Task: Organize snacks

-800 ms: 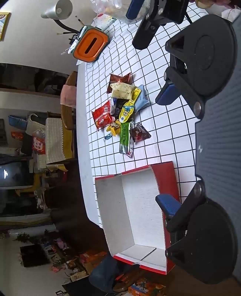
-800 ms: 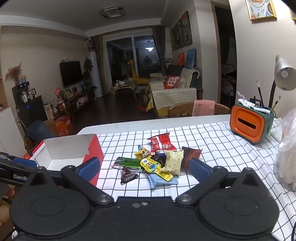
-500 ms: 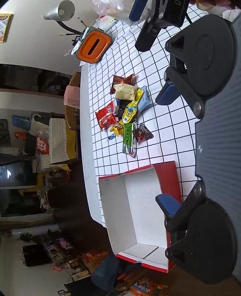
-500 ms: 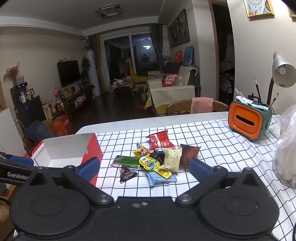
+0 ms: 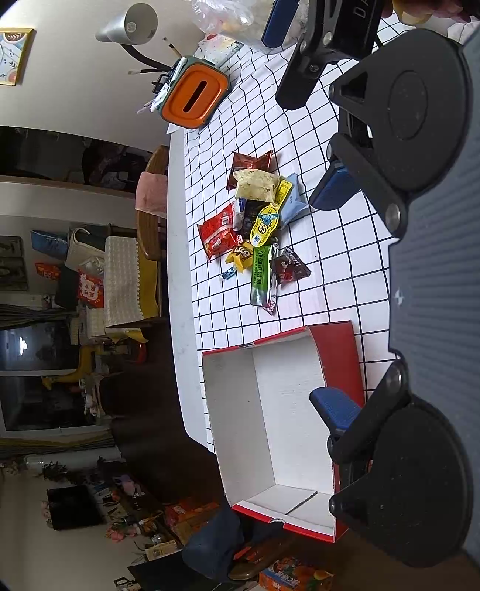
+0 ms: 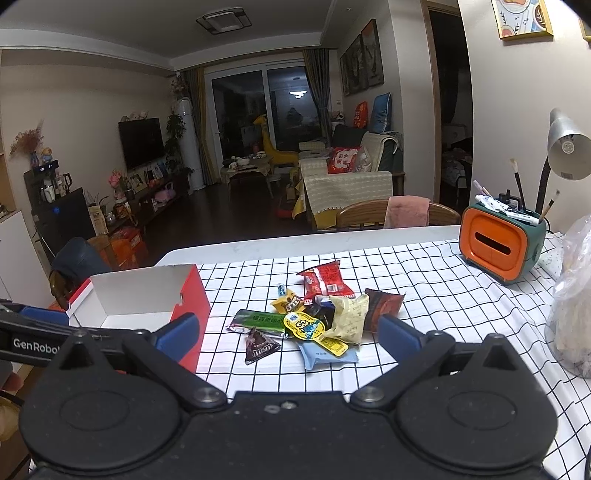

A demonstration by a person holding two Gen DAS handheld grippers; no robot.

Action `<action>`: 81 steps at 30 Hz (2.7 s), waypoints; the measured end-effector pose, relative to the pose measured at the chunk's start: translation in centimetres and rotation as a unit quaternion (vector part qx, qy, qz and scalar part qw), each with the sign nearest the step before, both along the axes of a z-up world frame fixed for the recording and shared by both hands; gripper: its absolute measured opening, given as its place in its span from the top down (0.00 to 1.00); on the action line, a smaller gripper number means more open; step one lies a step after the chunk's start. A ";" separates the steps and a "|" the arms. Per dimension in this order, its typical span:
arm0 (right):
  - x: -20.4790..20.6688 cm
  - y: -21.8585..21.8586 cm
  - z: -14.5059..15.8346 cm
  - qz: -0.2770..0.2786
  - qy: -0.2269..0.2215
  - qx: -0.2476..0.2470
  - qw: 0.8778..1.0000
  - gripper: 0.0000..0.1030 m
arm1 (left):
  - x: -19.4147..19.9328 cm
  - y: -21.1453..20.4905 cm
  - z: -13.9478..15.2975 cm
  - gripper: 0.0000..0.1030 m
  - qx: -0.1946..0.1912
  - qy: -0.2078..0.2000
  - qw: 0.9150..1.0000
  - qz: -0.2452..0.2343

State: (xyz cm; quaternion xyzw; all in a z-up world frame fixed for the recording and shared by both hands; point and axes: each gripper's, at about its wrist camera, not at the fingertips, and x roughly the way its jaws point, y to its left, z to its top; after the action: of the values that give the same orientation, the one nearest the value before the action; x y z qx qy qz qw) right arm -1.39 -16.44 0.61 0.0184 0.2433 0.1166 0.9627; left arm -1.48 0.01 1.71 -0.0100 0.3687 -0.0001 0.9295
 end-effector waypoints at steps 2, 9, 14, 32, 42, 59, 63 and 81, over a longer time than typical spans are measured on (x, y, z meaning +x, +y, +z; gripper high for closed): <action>-0.1 0.0 0.0 -0.002 -0.001 -0.002 1.000 0.00 | -0.1 0.0 0.0 0.00 -0.001 -0.002 1.000 -0.001; -0.1 0.3 0.1 -0.005 -0.003 -0.007 1.000 0.00 | -0.1 -0.1 -0.1 0.00 -0.003 -0.003 1.000 -0.003; -0.3 0.6 0.1 -0.006 -0.006 -0.010 1.000 0.00 | -0.1 0.2 0.0 0.00 -0.008 -0.005 1.000 -0.004; 0.4 0.4 0.0 0.013 -0.006 -0.012 1.000 0.00 | 0.9 0.5 0.2 0.00 -0.015 -0.003 1.000 0.009; 1.3 -0.8 0.3 0.031 -0.007 -0.011 0.999 0.00 | 1.7 0.0 0.7 0.00 -0.020 -0.004 0.999 0.029; 4.8 -3.9 -1.2 0.026 0.034 0.007 0.999 0.00 | 6.2 -3.6 -1.6 0.00 -0.002 0.055 0.998 0.018; 6.9 -5.2 -2.4 0.024 0.060 0.016 0.998 0.00 | 8.2 -4.5 -3.0 0.00 0.003 0.080 0.997 0.020; 16.8 -7.9 -7.9 0.052 0.131 -0.007 0.990 0.19 | 16.2 -5.8 -8.8 0.01 0.002 0.124 0.990 0.066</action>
State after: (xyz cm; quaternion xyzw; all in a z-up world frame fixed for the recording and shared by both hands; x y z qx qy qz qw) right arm 15.46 -24.34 -7.33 0.0140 0.3685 0.1609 0.9155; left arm 14.76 -5.74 -7.08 -0.0323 0.4796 0.0634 0.8746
